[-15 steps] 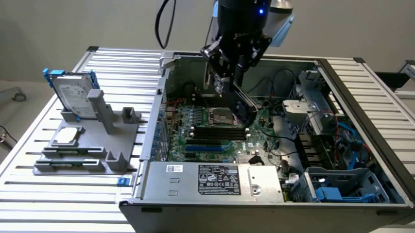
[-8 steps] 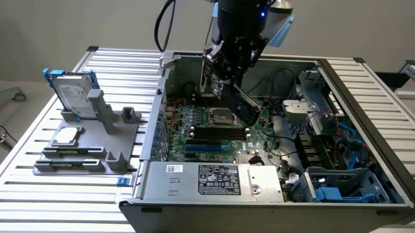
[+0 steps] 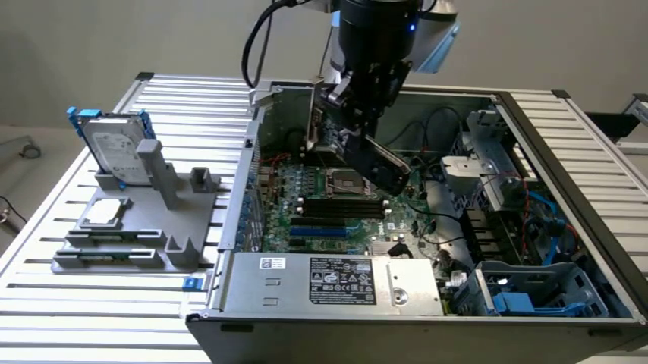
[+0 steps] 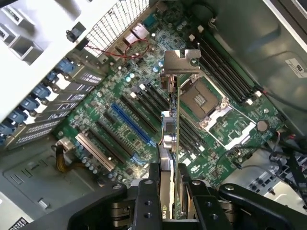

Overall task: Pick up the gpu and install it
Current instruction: 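Insert the gpu into the slot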

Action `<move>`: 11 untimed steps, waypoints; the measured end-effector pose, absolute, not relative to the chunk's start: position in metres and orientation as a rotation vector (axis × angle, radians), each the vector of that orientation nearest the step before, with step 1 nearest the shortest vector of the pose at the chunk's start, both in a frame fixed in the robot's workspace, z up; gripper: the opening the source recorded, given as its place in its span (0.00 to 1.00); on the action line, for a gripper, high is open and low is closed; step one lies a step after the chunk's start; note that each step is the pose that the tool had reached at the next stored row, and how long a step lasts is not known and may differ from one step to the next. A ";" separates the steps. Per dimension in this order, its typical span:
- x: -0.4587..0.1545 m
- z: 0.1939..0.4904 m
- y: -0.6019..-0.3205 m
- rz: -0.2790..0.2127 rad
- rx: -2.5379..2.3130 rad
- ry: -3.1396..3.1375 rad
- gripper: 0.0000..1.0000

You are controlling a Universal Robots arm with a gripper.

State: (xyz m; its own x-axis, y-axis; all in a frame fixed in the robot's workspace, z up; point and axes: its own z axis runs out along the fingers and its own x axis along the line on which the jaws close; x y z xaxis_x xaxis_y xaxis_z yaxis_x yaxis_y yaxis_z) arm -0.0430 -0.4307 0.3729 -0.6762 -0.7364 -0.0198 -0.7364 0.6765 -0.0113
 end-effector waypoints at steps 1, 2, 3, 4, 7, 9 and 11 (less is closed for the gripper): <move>-0.043 0.372 -0.431 -0.003 -1.279 2.844 0.27; -0.043 0.372 -0.431 -0.003 -1.305 2.833 0.27; -0.043 0.371 -0.431 -0.003 -1.330 2.821 0.27; -0.043 0.370 -0.431 -0.002 -1.356 2.809 0.27; -0.043 0.368 -0.431 -0.001 -1.432 2.771 0.27; -0.043 0.367 -0.431 -0.001 -1.484 2.743 0.27; -0.043 0.365 -0.431 0.000 -1.533 2.716 0.27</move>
State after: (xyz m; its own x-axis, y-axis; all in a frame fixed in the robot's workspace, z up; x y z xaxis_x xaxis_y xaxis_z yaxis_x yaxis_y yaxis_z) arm -0.0430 -0.4307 0.3654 -0.5164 -0.8561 -0.0198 -0.8561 0.5167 -0.0113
